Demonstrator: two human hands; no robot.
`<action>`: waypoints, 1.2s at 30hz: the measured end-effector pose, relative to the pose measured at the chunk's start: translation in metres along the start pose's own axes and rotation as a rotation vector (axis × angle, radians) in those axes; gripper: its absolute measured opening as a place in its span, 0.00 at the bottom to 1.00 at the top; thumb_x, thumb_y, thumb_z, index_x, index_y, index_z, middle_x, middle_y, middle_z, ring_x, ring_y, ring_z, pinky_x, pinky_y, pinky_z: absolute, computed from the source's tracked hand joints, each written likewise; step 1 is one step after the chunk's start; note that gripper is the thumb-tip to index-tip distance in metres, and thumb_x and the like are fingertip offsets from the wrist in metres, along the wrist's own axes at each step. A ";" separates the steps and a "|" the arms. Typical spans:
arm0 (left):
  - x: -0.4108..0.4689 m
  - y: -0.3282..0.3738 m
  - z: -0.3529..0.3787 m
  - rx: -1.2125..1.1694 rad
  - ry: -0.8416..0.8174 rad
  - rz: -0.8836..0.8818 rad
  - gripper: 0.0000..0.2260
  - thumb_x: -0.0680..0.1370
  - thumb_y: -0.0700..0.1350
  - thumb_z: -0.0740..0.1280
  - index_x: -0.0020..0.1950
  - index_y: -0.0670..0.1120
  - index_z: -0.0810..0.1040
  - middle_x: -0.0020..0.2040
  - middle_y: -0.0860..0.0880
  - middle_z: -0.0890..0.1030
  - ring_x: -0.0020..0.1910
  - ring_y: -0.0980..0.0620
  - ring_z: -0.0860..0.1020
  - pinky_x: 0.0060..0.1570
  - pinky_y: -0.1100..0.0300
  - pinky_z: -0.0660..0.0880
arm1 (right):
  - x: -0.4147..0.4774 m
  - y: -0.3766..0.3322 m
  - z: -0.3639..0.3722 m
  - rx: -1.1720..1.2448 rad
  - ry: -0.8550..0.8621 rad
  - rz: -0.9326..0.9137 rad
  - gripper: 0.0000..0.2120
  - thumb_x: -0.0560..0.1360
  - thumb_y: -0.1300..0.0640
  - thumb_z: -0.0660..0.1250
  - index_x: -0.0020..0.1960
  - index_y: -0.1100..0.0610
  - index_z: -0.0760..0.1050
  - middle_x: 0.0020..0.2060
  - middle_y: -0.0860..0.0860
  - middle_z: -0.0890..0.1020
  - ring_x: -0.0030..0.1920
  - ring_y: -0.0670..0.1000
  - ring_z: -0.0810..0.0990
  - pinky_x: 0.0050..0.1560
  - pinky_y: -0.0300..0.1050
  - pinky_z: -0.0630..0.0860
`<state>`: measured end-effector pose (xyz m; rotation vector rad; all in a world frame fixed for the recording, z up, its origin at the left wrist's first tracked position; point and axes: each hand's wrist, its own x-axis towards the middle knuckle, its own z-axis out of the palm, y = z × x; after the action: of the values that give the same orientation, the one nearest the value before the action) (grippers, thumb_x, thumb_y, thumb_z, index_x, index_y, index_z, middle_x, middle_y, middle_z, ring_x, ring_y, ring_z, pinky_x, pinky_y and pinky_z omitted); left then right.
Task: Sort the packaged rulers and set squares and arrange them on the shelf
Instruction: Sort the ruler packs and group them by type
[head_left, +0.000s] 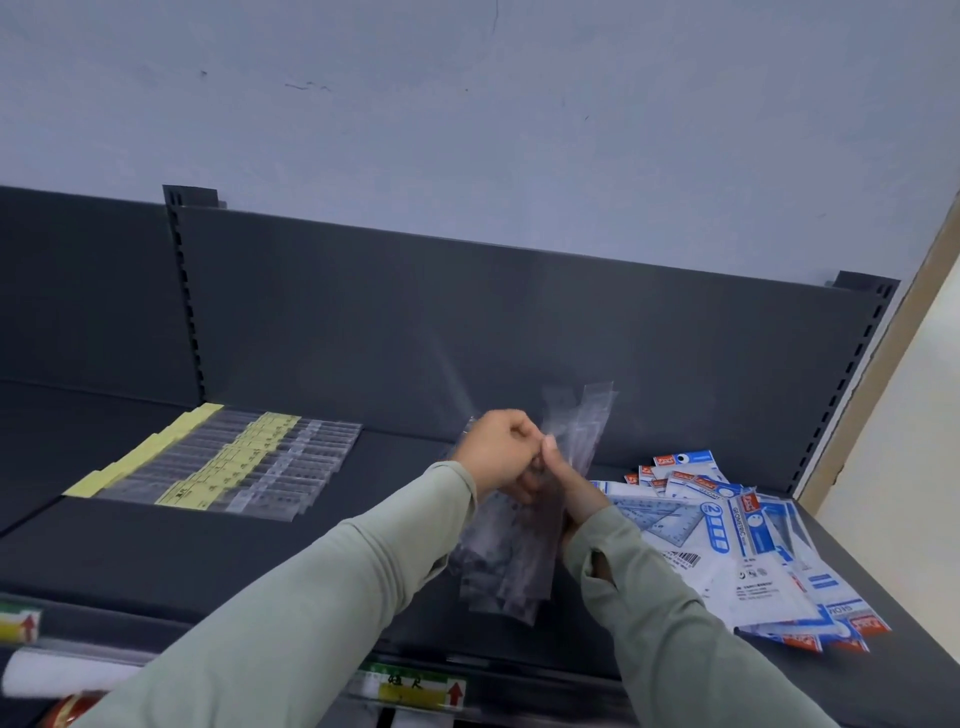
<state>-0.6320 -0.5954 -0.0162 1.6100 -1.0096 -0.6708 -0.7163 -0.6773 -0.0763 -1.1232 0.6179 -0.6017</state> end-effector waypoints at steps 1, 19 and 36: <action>-0.001 0.000 0.000 -0.041 -0.063 -0.028 0.07 0.81 0.37 0.59 0.44 0.42 0.73 0.37 0.44 0.77 0.28 0.49 0.77 0.24 0.59 0.77 | 0.000 0.000 -0.001 0.004 -0.014 0.004 0.37 0.60 0.33 0.72 0.57 0.61 0.79 0.48 0.60 0.83 0.46 0.58 0.82 0.42 0.47 0.79; -0.006 -0.034 -0.021 0.823 -0.241 -0.089 0.09 0.76 0.42 0.66 0.55 0.44 0.81 0.53 0.48 0.78 0.55 0.47 0.77 0.47 0.64 0.69 | 0.010 -0.004 -0.024 0.223 0.207 0.194 0.17 0.80 0.53 0.59 0.52 0.68 0.75 0.46 0.60 0.80 0.45 0.58 0.79 0.48 0.53 0.76; -0.005 -0.044 -0.012 0.972 -0.195 -0.148 0.11 0.71 0.44 0.72 0.51 0.43 0.79 0.54 0.43 0.79 0.54 0.44 0.78 0.50 0.56 0.75 | 0.080 0.044 -0.094 -0.074 0.365 0.182 0.49 0.43 0.50 0.81 0.62 0.64 0.75 0.53 0.57 0.82 0.48 0.58 0.82 0.56 0.55 0.77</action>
<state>-0.6119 -0.5824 -0.0557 2.5064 -1.4974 -0.4469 -0.7233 -0.7798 -0.1584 -1.0183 1.0525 -0.6357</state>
